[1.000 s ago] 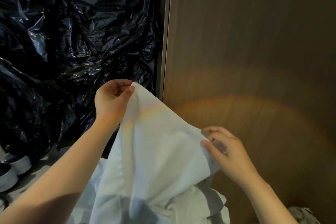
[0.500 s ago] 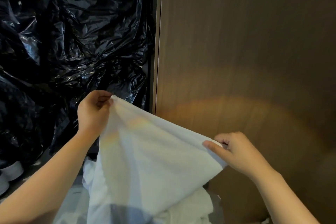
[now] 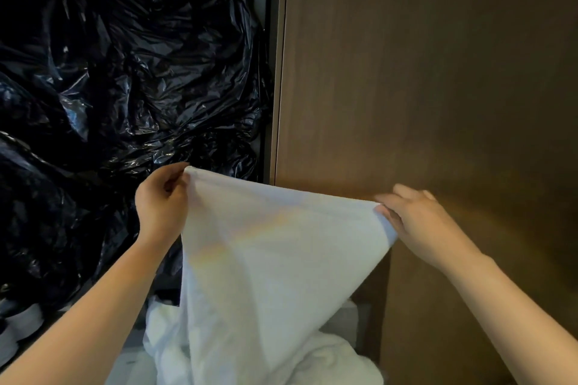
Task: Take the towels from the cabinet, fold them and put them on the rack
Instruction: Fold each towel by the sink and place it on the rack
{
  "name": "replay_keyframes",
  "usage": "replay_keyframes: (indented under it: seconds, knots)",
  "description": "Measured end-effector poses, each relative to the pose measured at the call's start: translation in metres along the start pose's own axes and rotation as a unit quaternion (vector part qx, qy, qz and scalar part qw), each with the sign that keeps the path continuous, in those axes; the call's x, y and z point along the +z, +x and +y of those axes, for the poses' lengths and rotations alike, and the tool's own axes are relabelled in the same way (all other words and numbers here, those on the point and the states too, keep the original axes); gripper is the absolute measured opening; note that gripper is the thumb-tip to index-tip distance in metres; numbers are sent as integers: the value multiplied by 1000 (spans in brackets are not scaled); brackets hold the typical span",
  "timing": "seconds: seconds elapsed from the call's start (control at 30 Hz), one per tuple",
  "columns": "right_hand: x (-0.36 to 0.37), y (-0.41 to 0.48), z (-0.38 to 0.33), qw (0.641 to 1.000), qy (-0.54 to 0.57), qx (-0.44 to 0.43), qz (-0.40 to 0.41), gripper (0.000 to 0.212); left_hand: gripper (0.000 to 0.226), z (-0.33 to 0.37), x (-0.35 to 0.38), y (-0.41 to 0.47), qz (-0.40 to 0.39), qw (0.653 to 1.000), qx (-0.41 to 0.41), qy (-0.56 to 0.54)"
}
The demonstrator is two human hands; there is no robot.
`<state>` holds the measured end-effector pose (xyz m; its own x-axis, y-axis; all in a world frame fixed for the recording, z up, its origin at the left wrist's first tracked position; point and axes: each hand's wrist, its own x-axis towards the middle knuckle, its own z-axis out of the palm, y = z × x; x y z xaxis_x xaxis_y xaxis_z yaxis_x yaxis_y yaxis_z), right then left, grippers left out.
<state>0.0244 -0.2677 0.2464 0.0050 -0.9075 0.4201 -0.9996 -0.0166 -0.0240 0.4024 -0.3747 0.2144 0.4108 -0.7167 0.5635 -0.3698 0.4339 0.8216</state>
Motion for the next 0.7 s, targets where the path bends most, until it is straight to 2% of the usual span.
replay_keyframes:
  seconds: [0.07,0.27,0.4,0.53,0.7]
  knots:
    - [-21,16,-1,999,-10,-6,29,36,19,14,-1,10,15,1000,12,-7]
    - [-75,42,-5,981,-39,-95,166,22,19,50,-4,38,42,998,38,-10]
    - [-80,43,-5,974,-45,-100,196,14,20,55,-5,37,47,998,43,-17]
    - [-81,46,3,965,-45,-100,237,14,19,59,-6,36,31,998,51,-37]
    - [-66,49,6,974,-57,-82,204,27,19,57,-1,33,20,999,49,-13]
